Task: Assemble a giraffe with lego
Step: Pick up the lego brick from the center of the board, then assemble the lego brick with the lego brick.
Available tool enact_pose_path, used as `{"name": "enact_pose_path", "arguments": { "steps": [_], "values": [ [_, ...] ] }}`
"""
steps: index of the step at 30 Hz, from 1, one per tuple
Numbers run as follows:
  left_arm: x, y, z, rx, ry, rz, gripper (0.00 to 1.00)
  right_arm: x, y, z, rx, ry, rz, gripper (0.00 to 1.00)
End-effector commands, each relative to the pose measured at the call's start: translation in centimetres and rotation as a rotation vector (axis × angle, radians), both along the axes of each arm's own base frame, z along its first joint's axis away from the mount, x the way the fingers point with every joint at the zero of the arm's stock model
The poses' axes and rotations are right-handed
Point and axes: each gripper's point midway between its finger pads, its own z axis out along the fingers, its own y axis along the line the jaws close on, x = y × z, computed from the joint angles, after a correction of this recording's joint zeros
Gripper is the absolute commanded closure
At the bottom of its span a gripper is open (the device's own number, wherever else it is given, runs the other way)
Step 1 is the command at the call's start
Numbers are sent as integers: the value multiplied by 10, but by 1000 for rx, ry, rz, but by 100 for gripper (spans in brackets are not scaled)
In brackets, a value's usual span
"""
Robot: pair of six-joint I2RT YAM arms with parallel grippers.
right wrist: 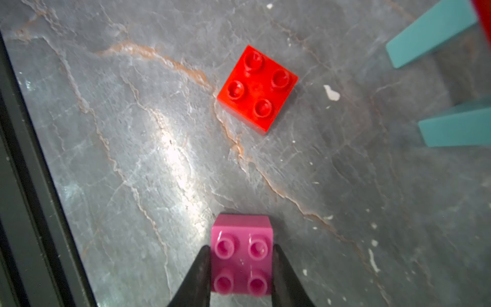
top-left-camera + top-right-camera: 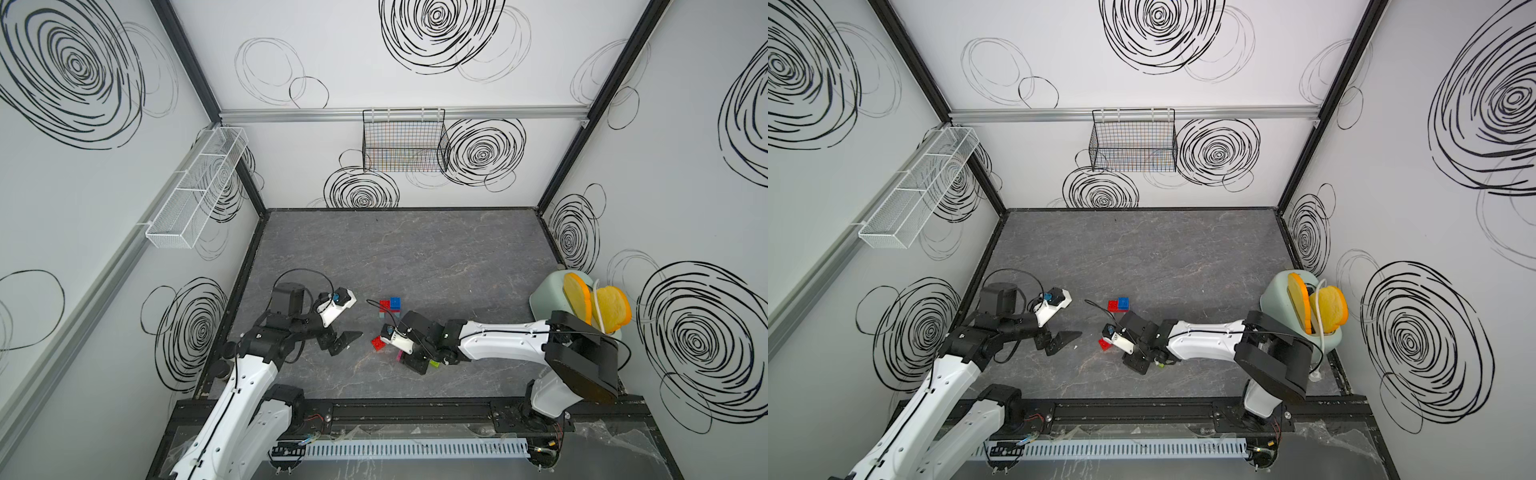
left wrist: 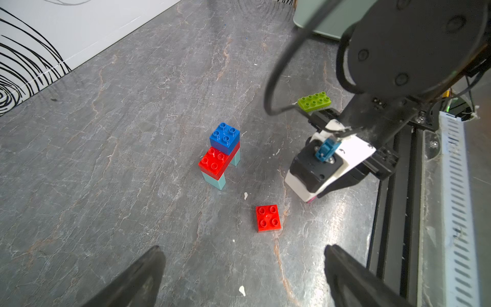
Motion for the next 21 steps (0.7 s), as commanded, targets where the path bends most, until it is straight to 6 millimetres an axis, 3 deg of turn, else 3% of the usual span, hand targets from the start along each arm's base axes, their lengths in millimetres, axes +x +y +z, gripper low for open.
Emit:
{"name": "enact_pose_path", "arguments": {
  "steps": [1,7,16,21],
  "values": [
    [1,-1,4,-13,-26,-12,2,10,1,33,50,-33,37,77],
    [2,-1,3,-13,-24,-10,2,27,-11,67,62,-75,132,77],
    [3,-1,3,-19,-17,-6,2,70,-21,118,106,-181,233,77],
    [2,-1,2,-16,-16,-11,2,89,-16,128,119,-205,322,81]
  ]
}}
